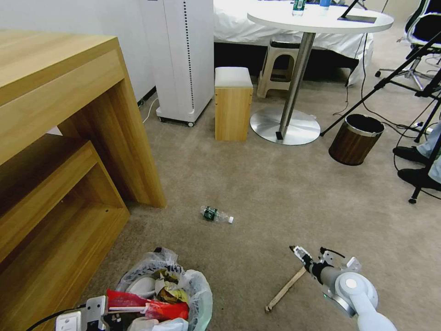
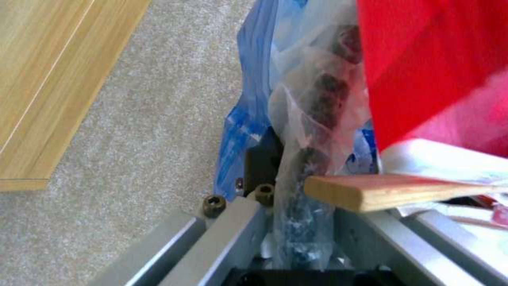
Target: Pick up the trash bin and place the garbage on the floor into it.
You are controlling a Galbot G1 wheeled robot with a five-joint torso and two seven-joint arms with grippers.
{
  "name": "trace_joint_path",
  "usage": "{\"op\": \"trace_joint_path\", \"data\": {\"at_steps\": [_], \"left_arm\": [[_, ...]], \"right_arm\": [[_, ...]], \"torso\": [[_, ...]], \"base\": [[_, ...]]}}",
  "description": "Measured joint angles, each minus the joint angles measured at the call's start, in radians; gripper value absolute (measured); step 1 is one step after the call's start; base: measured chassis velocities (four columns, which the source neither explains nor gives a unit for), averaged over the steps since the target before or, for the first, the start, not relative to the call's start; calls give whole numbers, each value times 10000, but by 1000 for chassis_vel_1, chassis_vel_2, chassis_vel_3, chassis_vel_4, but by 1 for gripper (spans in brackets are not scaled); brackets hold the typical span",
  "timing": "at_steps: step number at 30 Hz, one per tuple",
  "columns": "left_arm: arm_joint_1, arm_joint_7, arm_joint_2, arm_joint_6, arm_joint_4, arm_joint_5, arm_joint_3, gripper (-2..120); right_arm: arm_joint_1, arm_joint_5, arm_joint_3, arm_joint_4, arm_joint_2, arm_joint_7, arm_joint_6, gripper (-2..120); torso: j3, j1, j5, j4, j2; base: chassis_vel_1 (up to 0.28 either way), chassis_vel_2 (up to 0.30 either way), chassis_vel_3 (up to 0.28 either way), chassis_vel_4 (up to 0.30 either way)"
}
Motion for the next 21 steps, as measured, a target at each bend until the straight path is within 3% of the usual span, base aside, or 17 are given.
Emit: {"op": "trace_joint_path", "data": {"at_steps": [6,14,21], "left_arm": [[164,74,-164,-3,-49,314,-76,0],[248,161,-235,-17,-56,487,-110,0],[270,224,-441,-20,65,778,-60,0]], "right_arm": [[-101,383,-98,-96,-241,1308,-790,100],[-291,487,-150,-128,-258,1494,-1267,100],[-301,442,-502,-157,-759,1905,-1824,100]], "torso": [[0,0,0,-2,-1],[0,0,3,1,0],[0,0,2,0,0]], "base": [[0,0,0,0],[0,0,0,0],[0,0,0,0]]}}
